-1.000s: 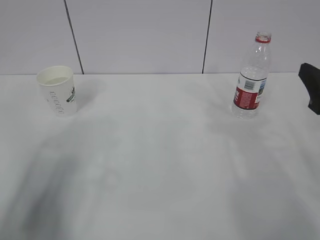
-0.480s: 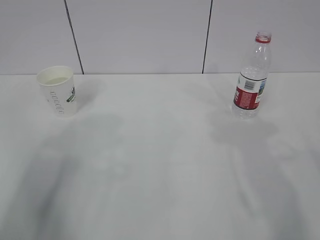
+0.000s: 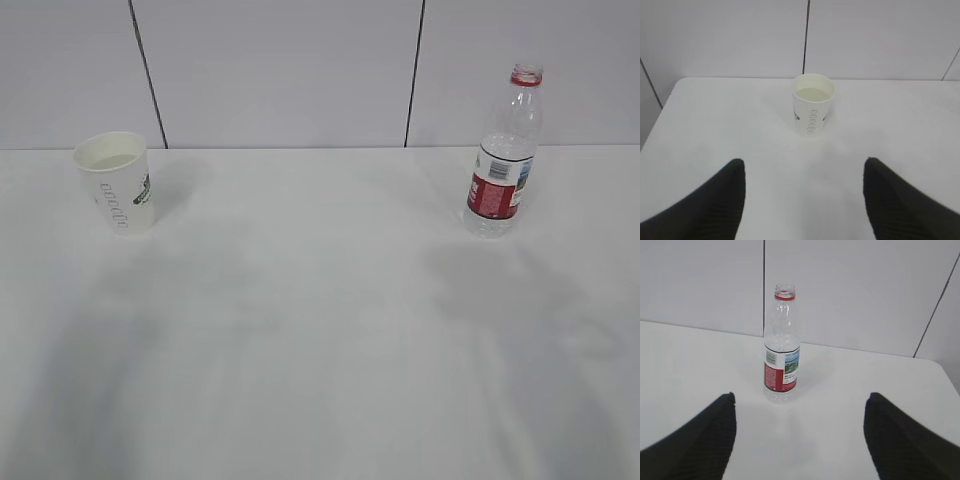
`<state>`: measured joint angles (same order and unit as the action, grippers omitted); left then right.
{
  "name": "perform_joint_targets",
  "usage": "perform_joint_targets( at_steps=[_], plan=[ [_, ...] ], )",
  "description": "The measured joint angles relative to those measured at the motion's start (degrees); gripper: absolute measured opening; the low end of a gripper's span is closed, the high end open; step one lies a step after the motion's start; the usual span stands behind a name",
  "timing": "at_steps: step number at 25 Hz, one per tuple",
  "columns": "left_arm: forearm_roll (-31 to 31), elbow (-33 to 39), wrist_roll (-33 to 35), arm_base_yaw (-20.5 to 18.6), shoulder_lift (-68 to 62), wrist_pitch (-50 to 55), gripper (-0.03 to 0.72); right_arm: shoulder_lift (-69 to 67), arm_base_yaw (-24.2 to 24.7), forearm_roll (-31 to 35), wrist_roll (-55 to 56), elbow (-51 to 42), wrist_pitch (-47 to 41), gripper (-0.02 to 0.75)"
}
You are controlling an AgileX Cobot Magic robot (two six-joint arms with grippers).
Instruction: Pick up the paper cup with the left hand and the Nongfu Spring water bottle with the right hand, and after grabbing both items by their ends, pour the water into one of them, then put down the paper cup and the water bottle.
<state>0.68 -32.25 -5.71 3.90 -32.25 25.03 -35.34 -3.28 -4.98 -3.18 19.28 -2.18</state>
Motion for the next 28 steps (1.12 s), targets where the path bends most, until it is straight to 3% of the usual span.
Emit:
perform_joint_targets(
  at_steps=[15, 28],
  plan=[
    [0.95, -1.50, 0.04, 0.00, 13.42, 15.40, 0.541, 7.22, 0.00, 6.35, 0.11, 4.25, -23.19, 0.589],
    [1.77, -3.46, 0.13, 0.00, 14.14, 27.63, 0.540, 10.14, 0.00, 8.35, 0.00, 7.51, -37.66, 0.586]
  ],
)
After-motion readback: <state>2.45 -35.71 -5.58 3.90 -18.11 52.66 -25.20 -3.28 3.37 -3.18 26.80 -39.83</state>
